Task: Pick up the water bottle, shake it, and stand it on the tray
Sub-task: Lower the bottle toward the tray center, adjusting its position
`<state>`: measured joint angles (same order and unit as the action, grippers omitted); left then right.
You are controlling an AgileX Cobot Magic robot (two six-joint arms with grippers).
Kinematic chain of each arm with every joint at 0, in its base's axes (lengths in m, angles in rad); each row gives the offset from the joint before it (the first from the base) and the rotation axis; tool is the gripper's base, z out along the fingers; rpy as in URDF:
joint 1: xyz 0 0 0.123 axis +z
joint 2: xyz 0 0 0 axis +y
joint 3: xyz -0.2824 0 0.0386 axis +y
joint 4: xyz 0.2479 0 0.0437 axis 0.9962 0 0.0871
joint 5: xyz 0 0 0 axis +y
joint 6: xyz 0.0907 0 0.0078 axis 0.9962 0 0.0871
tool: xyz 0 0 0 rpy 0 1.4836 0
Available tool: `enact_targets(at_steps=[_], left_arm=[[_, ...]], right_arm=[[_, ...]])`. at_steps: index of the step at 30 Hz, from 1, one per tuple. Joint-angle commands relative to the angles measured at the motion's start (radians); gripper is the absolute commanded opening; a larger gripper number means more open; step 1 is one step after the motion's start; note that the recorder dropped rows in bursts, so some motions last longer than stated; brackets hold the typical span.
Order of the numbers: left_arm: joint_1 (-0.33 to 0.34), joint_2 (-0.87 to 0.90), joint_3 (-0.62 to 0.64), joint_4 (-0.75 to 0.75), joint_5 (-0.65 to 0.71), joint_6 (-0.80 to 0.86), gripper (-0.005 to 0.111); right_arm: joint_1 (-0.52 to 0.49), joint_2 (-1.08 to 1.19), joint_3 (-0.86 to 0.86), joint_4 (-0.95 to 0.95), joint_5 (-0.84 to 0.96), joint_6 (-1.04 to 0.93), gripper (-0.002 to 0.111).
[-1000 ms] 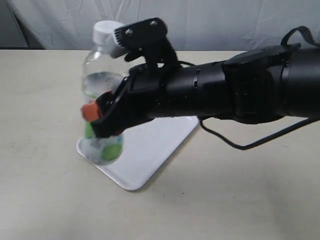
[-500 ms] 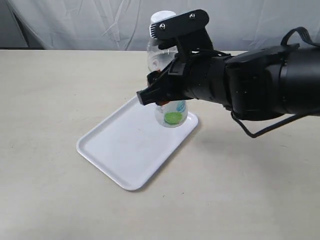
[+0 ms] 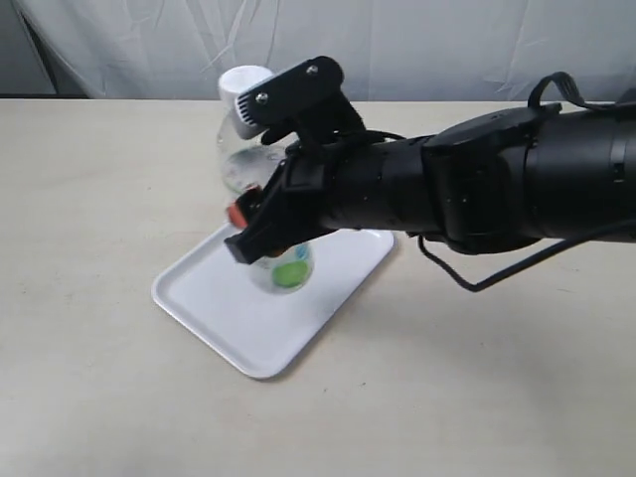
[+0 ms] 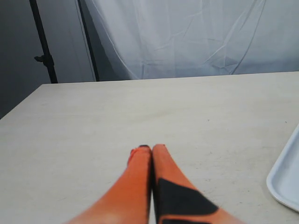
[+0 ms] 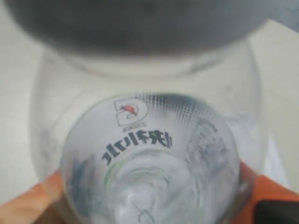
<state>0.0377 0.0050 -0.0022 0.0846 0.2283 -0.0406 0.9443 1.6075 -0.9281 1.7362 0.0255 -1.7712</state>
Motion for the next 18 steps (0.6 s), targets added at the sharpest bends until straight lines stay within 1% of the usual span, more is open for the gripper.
enact_targets(at_steps=[1, 4, 13, 18], left_arm=[[0.000, -0.005, 0.002, 0.001, -0.003, -0.004, 0.000], [0.000, -0.005, 0.002, 0.001, -0.003, -0.004, 0.000], [0.000, -0.005, 0.002, 0.001, -0.003, -0.004, 0.000], [0.000, -0.005, 0.002, 0.001, -0.003, -0.004, 0.000]], right_arm=[[-0.006, -0.008, -0.010, 0.002, -0.108, -0.009, -0.001], [-0.006, -0.005, -0.014, -0.054, -0.103, -0.006, -0.001], [-0.006, 0.195, -0.133, -0.056, -0.057, -0.006, -0.001], [-0.006, 0.247, -0.164, -0.041, -0.055, -0.006, -0.001]])
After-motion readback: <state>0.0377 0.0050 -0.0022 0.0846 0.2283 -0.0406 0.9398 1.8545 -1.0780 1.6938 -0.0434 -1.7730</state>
